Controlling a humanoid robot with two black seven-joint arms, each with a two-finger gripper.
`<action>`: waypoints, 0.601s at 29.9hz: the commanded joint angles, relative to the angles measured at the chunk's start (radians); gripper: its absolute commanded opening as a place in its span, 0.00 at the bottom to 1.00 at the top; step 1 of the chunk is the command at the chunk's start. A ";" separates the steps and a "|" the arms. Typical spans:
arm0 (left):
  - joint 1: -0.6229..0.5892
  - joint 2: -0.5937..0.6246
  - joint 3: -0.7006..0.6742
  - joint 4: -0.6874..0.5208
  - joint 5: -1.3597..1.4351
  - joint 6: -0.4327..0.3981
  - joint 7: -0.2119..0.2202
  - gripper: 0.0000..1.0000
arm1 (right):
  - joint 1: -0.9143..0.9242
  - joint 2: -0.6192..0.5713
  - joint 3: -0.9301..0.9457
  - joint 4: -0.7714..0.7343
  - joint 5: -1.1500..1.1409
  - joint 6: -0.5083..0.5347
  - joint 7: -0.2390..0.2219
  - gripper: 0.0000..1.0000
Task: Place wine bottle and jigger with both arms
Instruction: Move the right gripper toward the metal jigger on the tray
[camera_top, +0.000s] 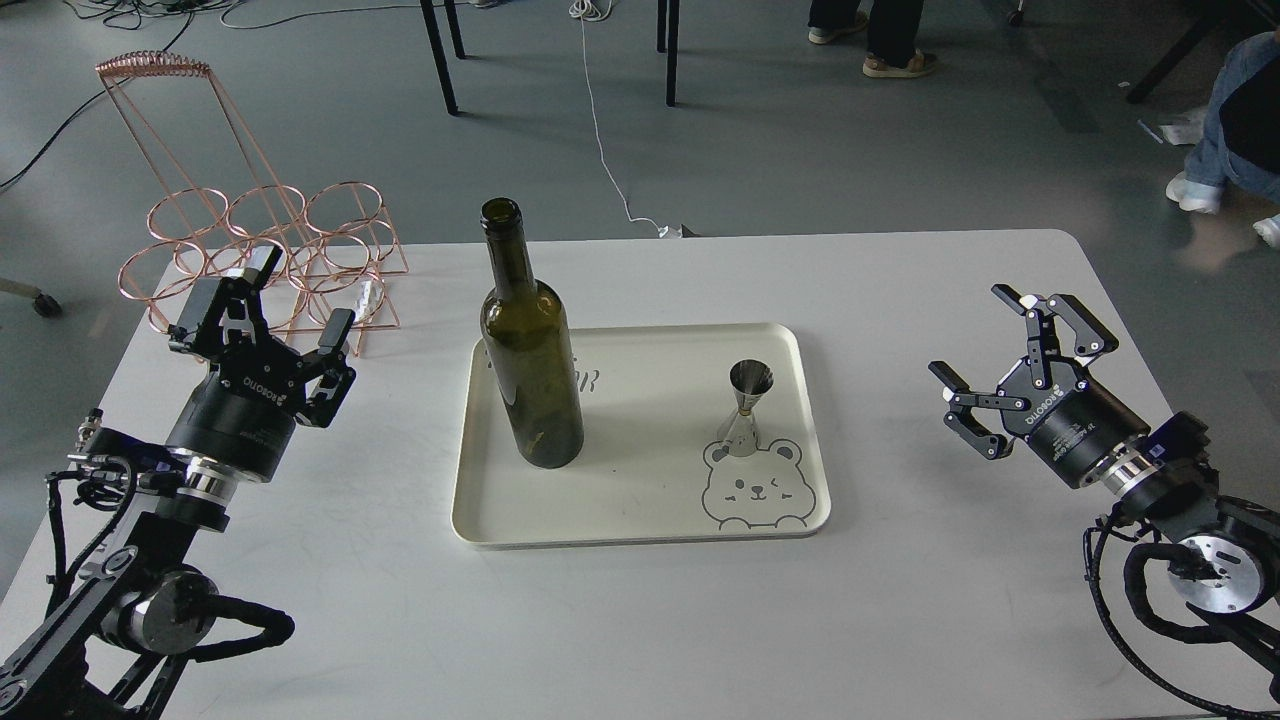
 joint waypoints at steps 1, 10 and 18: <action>0.015 -0.001 0.002 -0.001 0.000 -0.003 0.002 0.98 | 0.002 -0.001 -0.003 -0.017 -0.006 0.000 0.000 0.99; 0.015 0.004 -0.007 0.005 -0.003 -0.081 -0.030 0.98 | 0.012 -0.008 0.010 -0.017 -0.278 0.000 0.000 0.99; 0.017 0.007 0.001 0.005 0.012 -0.099 -0.063 0.98 | 0.011 -0.051 0.043 0.103 -0.880 -0.200 0.000 0.99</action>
